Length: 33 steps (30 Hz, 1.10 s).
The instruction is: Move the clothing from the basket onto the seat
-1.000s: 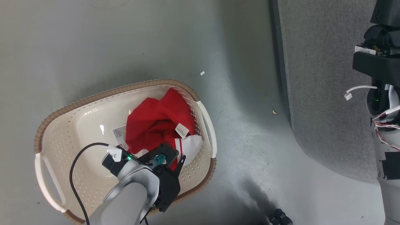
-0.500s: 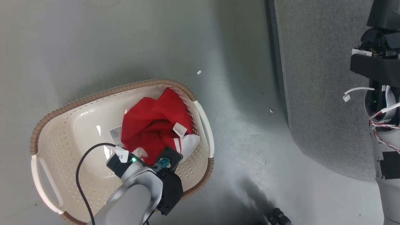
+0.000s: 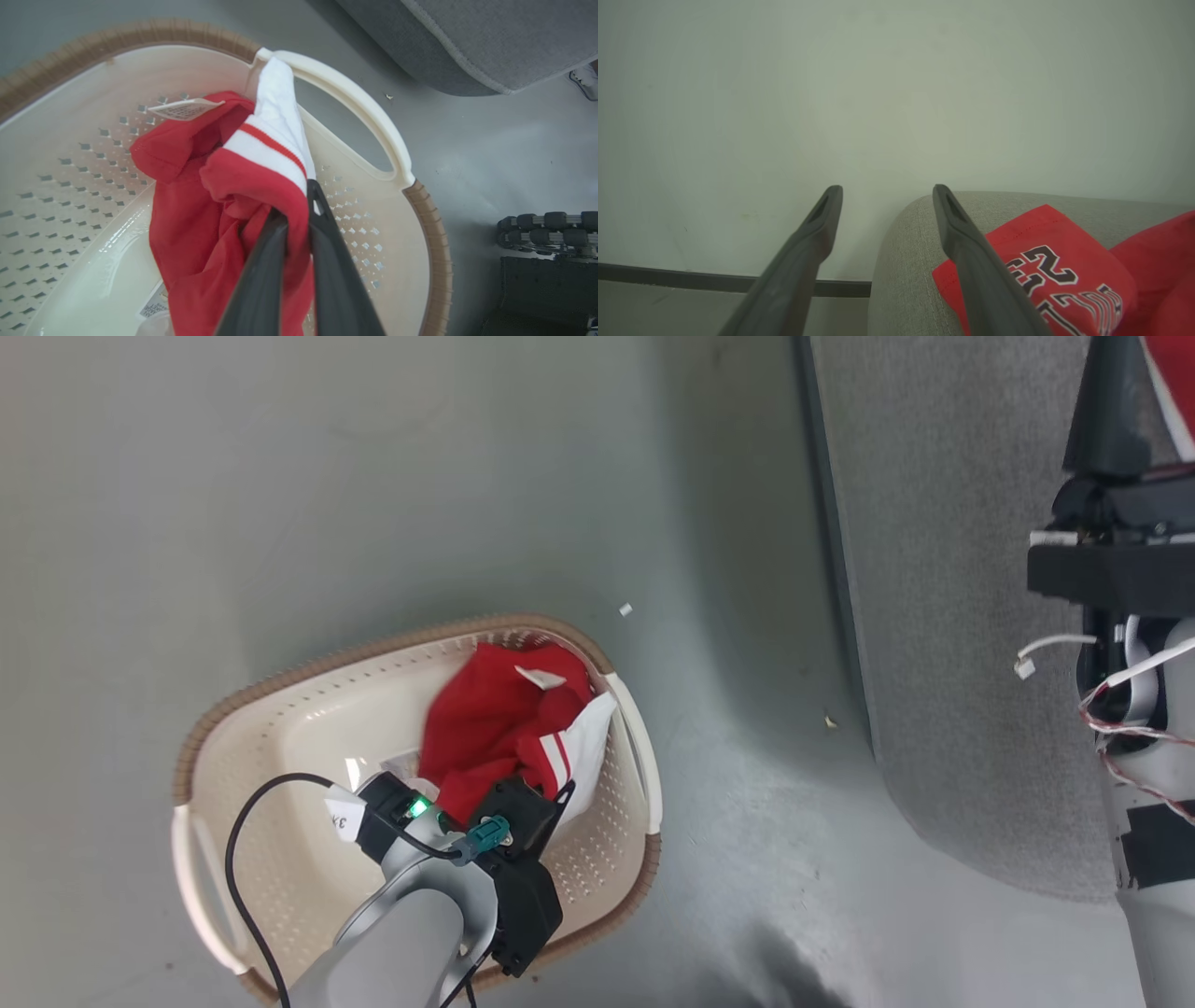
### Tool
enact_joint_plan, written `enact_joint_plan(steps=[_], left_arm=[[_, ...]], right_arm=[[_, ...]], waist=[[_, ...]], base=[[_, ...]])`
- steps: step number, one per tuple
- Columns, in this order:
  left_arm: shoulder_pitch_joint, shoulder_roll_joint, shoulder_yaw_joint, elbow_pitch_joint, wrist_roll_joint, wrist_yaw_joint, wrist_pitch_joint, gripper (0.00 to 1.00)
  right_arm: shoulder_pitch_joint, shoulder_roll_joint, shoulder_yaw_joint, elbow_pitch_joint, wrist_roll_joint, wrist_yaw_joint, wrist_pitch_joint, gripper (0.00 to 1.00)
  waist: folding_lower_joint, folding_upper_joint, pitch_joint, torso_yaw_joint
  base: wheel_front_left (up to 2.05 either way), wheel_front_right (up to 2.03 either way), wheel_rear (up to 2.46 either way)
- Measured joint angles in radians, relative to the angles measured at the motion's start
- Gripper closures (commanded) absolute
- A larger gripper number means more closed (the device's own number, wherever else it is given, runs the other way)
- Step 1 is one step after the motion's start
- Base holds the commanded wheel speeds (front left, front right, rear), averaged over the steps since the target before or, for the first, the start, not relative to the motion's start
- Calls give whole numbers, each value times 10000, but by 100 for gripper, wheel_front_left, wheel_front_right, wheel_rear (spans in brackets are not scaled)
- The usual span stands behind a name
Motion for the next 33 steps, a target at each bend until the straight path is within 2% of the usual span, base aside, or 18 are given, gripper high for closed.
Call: enact_joint_plan(steps=[9,19,33], left_arm=[[14,31,94,-234,-382,0,-489,100],[-3,328,368,-861,-924,-8,-677,100],[-59,1212,458,-2033,-1806,-10,-779,100]], right_arm=[[725,-48,-23,660,-77,58,2,0],[1555,-19,-56,1344,-140,115,4,0],[2955,276,2,2261,-142,159,4,0]], waist=[[0,0,-948,403],[-1,0,-2345,910],[0,-2,-4593,1485]], base=[[0,0,0],[0,0,0],[0,0,0]])
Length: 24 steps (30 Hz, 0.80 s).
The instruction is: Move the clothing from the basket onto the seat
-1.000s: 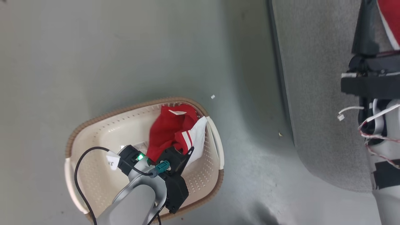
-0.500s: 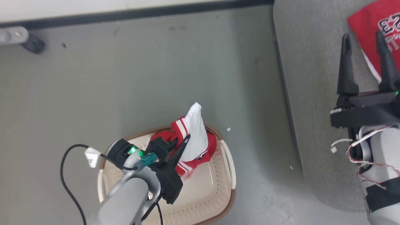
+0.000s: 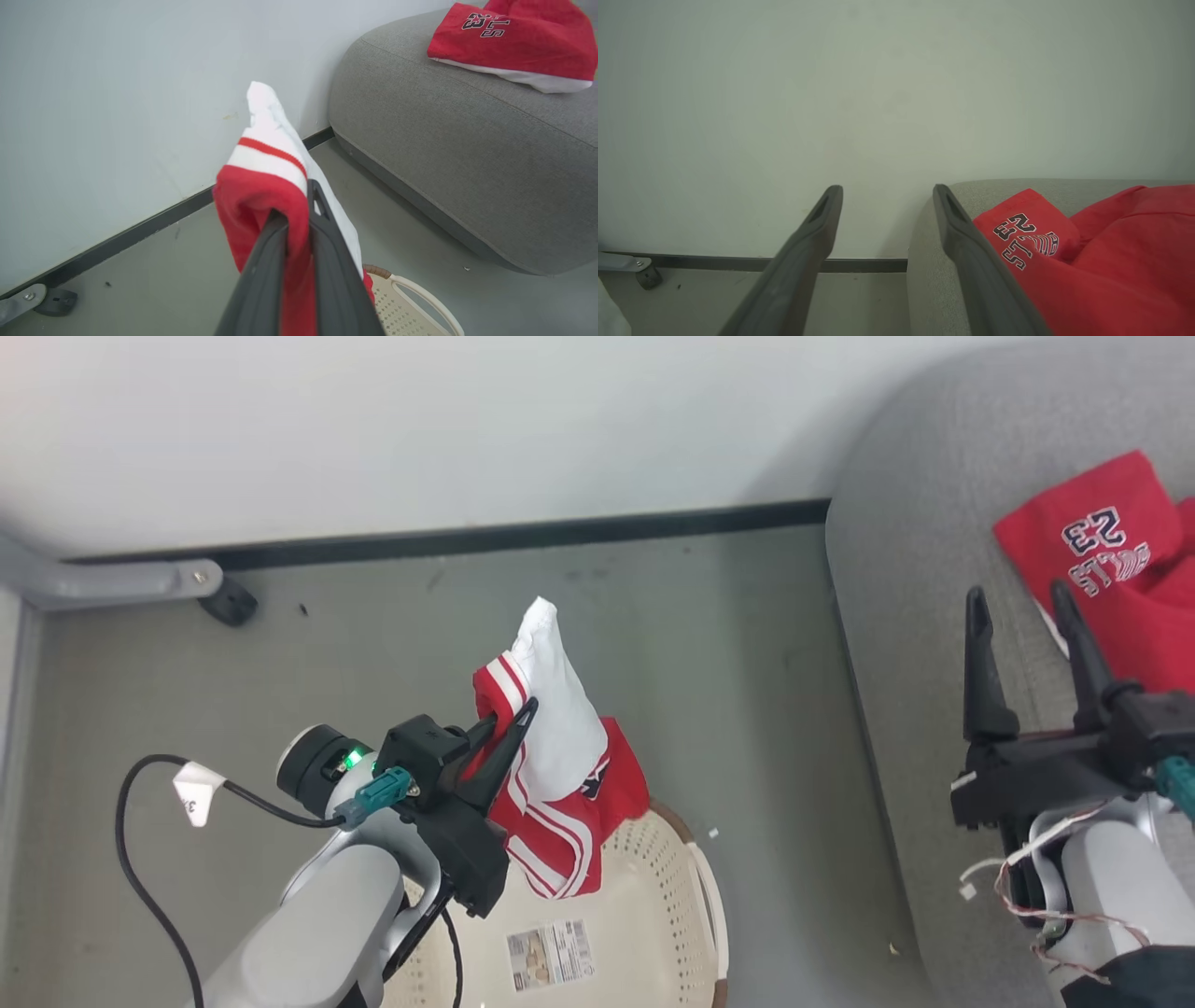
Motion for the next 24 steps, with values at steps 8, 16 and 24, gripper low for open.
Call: enact_joint_plan(steps=[8,16,24], left_arm=[[170,456,2,-554,-437,0,-50,100],[747,802,-113,-1206,-732,0,-48,100],[921,976,-159,-2167,-819,0,267,100]], right_arm=[[873,270,157,376,4,88,2,0],[1639,443,454,662,6,309,2,0],[1967,468,918,585,-54,663,2,0]], waist=[[0,0,-1217,210],[-1,0,-2421,296],[0,0,-3293,284]], base=[[0,0,0],[0,0,0],[0,0,0]])
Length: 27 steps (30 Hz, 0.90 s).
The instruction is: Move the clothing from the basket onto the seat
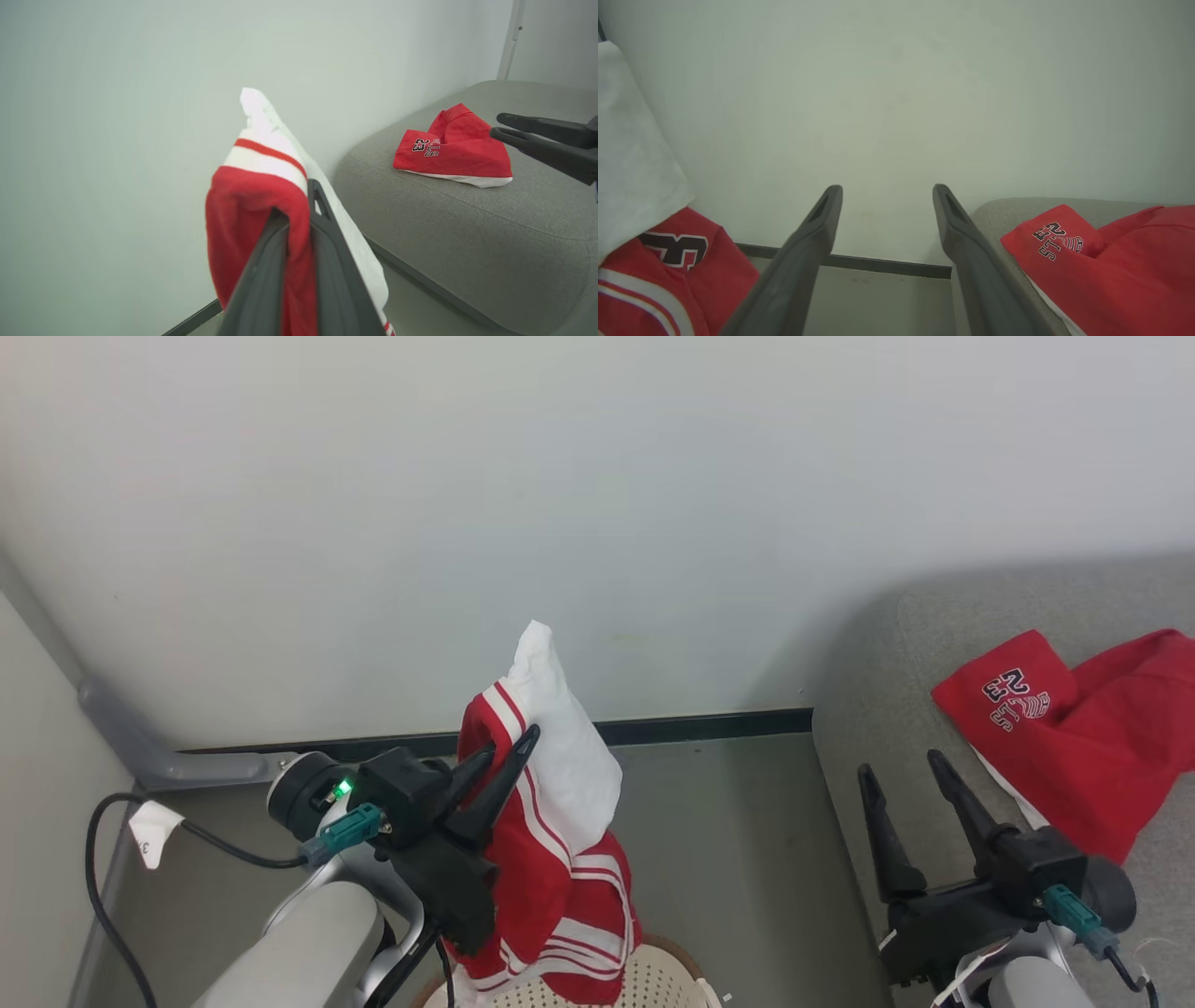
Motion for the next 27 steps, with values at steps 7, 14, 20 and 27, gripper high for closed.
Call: enact_joint_plan(steps=[7,14,20,27], left_arm=[[-30,71,-21,-665,-12,0,412,100],[-64,90,-96,-1181,-92,2,832,100],[-291,-96,-255,-1455,-98,8,1206,100],[-589,-337,-416,-1787,-125,8,1584,100]], right_arm=[[-65,67,717,136,-161,347,0,0],[-512,86,1615,602,-295,573,0,0],[-753,136,2608,1310,-318,642,2,0],[-1167,184,4358,1860,-6,642,0,0]], waist=[[1,1,-246,-55],[2,2,-296,-92],[3,3,-292,-21],[3,3,-272,231]], base=[[0,0,0],[0,0,0],[0,0,0],[0,0,0]])
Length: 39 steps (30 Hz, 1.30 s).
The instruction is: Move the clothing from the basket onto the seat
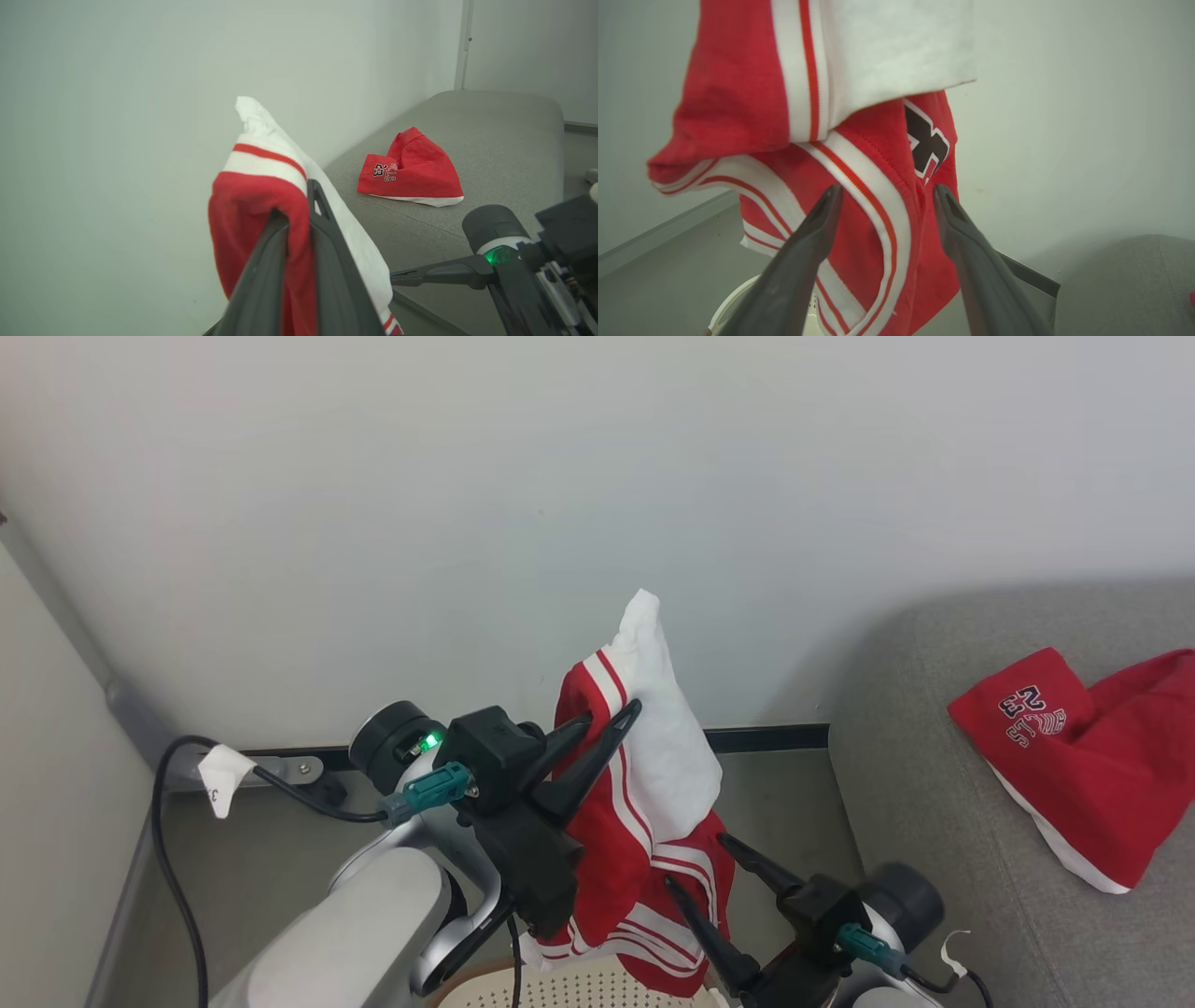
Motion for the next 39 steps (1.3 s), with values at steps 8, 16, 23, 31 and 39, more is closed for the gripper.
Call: enact_joint_plan(steps=[8,16,23,31,39], left_arm=[[-194,-130,-174,-353,-148,0,268,100],[-396,-366,-305,-596,-242,0,502,100],[-395,-345,-324,-690,-284,0,675,100],[-363,-249,-318,-702,-401,2,750,100],[84,65,-77,-671,-550,263,734,62]], right_arm=[[-557,-19,1041,512,456,0,2,0],[-1647,-46,1939,1116,619,2,2,0],[-2362,92,2499,1639,905,8,2,67],[-2389,222,3068,1985,1361,10,0,100],[-2358,-54,2683,1812,2186,10,2,100]], waist=[[0,0,28,226],[0,0,23,443],[0,0,23,525],[0,0,9,539],[0,0,-51,262]], base=[[0,0,0],[0,0,0],[0,0,0],[0,0,0],[0,0,0]])
